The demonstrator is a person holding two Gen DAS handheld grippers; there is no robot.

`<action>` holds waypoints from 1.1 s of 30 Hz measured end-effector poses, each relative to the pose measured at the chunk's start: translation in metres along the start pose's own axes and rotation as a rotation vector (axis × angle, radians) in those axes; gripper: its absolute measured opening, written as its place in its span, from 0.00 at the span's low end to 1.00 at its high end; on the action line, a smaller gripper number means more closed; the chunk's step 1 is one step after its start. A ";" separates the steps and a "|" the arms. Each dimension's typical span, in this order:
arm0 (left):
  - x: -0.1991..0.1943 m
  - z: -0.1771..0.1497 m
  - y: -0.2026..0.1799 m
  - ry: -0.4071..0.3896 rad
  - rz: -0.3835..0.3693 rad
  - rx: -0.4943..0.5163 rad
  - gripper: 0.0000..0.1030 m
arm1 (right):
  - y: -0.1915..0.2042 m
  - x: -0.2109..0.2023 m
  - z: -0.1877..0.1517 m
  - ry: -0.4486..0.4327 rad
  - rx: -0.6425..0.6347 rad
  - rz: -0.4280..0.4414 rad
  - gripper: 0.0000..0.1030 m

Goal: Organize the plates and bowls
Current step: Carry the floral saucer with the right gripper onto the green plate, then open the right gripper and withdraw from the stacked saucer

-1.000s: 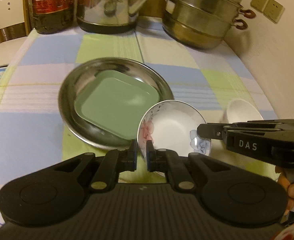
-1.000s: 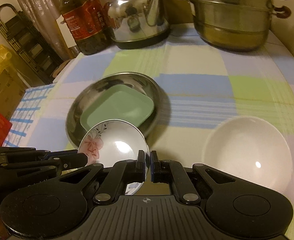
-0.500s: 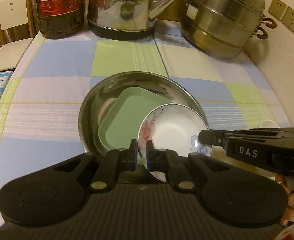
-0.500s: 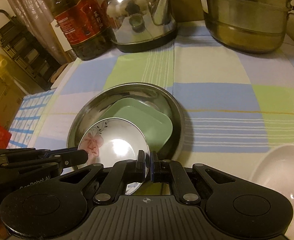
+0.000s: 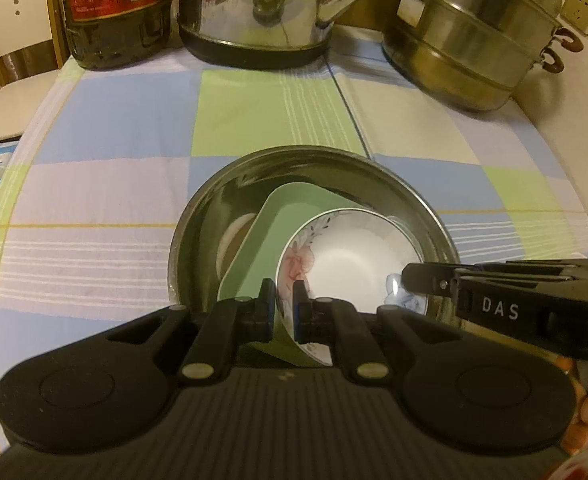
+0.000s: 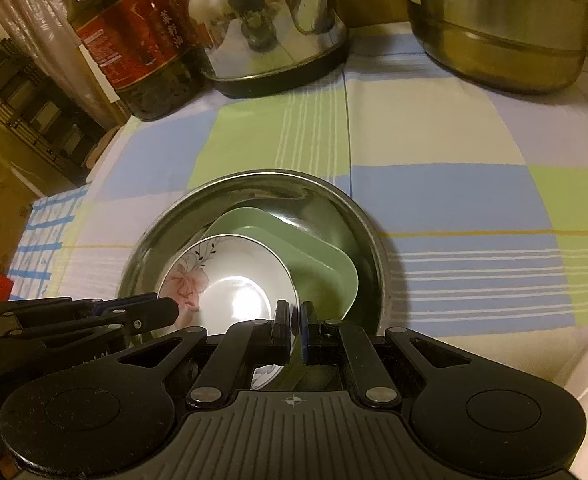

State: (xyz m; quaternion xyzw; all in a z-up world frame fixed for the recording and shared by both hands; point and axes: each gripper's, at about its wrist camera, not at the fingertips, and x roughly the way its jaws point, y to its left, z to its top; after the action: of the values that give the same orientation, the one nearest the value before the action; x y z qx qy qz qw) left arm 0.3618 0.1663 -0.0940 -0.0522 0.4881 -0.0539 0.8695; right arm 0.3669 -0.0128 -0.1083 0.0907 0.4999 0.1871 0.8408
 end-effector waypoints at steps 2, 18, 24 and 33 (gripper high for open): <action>0.005 0.001 0.001 0.008 0.000 0.002 0.07 | 0.000 0.004 0.001 0.007 0.003 -0.006 0.05; 0.020 0.007 0.007 0.031 -0.004 0.017 0.07 | -0.002 0.021 0.003 0.025 0.024 -0.023 0.05; 0.022 0.006 0.006 0.029 0.003 0.020 0.08 | -0.002 0.021 0.003 0.016 0.021 -0.021 0.05; -0.004 0.003 0.004 -0.027 0.022 0.025 0.08 | 0.001 -0.006 -0.003 -0.069 0.014 0.005 0.56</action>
State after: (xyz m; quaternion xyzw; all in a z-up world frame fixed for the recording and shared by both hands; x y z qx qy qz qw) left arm 0.3624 0.1708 -0.0896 -0.0365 0.4762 -0.0496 0.8772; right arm 0.3615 -0.0143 -0.1042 0.1040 0.4717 0.1824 0.8564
